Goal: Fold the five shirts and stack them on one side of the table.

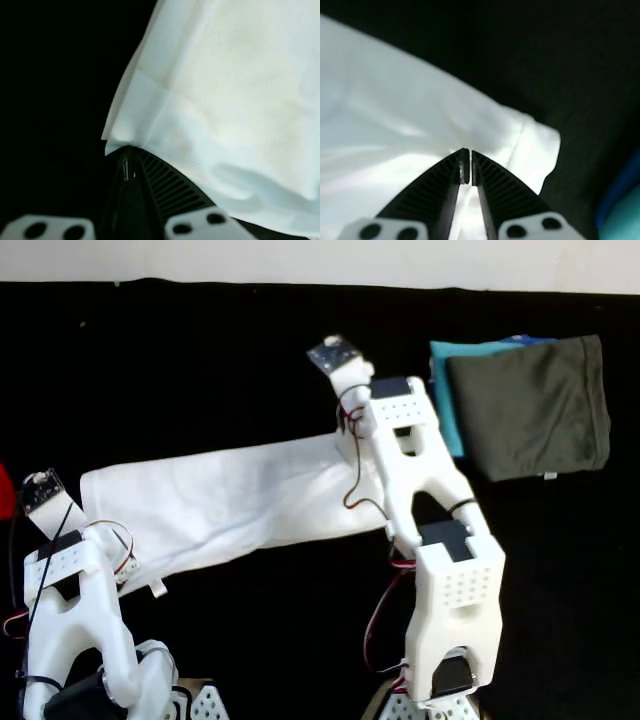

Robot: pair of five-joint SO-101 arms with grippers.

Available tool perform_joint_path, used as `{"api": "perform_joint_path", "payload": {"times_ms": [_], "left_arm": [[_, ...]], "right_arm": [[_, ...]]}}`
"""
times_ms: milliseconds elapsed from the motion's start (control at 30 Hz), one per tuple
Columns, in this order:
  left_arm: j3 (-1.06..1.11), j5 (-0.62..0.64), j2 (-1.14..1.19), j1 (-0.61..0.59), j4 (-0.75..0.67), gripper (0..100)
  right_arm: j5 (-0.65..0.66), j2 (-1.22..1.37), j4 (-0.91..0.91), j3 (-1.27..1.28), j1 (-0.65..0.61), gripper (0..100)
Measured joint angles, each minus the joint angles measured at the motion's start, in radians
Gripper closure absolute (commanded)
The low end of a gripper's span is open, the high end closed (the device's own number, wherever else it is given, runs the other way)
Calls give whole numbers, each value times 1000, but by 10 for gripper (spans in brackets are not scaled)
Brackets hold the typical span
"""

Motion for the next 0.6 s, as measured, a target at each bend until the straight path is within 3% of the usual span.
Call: {"api": "perform_joint_path", "payload": {"times_ms": [367,600], "left_arm": [[0,0,0,0,0,989],[0,0,0,0,0,989]], "right_arm": [[0,-43,428,-132,-11,982],[2,15,387,-71,-5,983]]}}
